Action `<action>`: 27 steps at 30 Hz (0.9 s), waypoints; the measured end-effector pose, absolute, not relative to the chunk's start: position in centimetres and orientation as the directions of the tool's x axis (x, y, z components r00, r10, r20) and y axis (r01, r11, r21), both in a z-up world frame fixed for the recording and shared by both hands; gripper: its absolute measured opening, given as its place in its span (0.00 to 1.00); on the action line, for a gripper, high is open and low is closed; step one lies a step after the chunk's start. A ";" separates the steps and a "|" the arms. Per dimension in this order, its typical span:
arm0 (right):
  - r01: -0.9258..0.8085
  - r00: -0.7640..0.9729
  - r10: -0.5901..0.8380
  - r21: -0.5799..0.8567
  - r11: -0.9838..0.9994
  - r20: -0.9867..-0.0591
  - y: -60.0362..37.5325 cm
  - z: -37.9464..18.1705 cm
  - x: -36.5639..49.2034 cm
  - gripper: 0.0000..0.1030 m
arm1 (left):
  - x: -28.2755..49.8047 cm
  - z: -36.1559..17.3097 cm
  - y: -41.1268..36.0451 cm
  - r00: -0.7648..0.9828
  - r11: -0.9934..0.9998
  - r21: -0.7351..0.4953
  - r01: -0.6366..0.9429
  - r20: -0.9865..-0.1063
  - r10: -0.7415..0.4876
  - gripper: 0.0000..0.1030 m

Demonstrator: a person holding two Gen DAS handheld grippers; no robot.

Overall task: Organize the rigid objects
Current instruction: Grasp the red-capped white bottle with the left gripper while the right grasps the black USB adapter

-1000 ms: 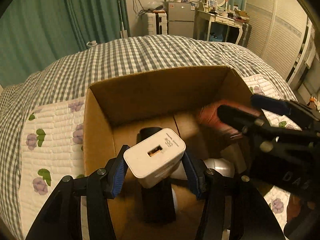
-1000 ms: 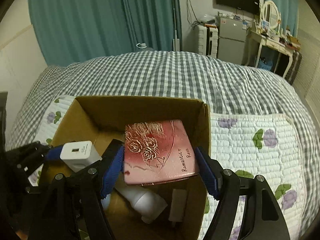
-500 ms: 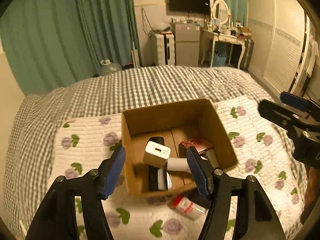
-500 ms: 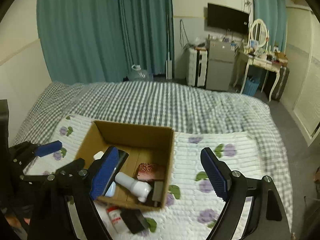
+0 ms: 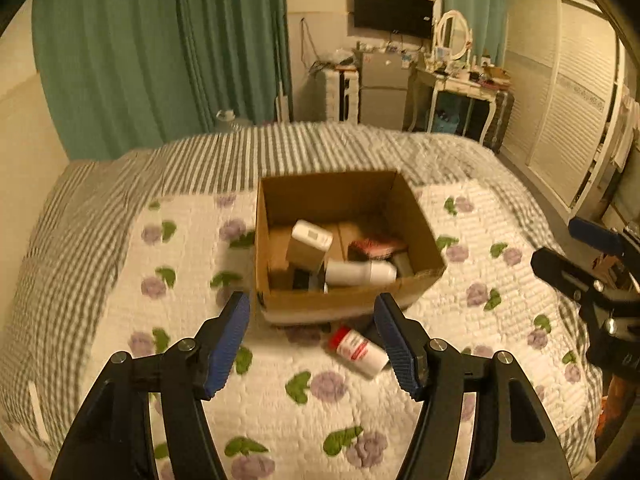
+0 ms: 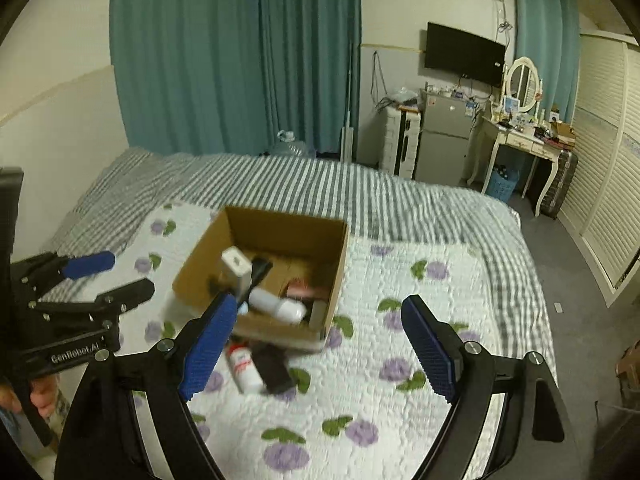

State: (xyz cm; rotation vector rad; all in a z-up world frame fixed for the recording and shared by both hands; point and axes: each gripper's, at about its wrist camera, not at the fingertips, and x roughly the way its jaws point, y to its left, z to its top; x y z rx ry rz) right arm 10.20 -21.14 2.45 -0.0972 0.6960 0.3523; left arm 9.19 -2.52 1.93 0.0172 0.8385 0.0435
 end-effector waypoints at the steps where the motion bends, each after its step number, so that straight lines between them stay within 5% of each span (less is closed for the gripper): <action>1: -0.352 0.705 0.283 0.025 0.936 -0.650 -20.9 1.8 10.1 0.82 | 9.0 1.2 -2.4 0.660 0.999 0.034 -0.043 -0.750 0.054 0.66; 13: -0.416 0.537 0.271 0.029 0.909 -0.799 -17.6 -10.5 12.1 0.81 | 9.8 -9.2 -1.0 0.513 0.988 0.030 -0.149 -0.852 0.103 0.66; 22: -0.474 0.416 0.257 0.034 0.880 -0.872 -15.7 -16.8 14.5 0.58 | 11.4 -12.1 -0.6 0.464 0.985 0.036 -0.170 -0.878 0.113 0.66; 27: -0.494 0.407 0.293 0.061 0.867 -0.865 -15.3 -17.3 15.7 0.56 | 12.0 -12.9 -0.6 0.447 0.984 0.032 -0.174 -0.888 0.108 0.66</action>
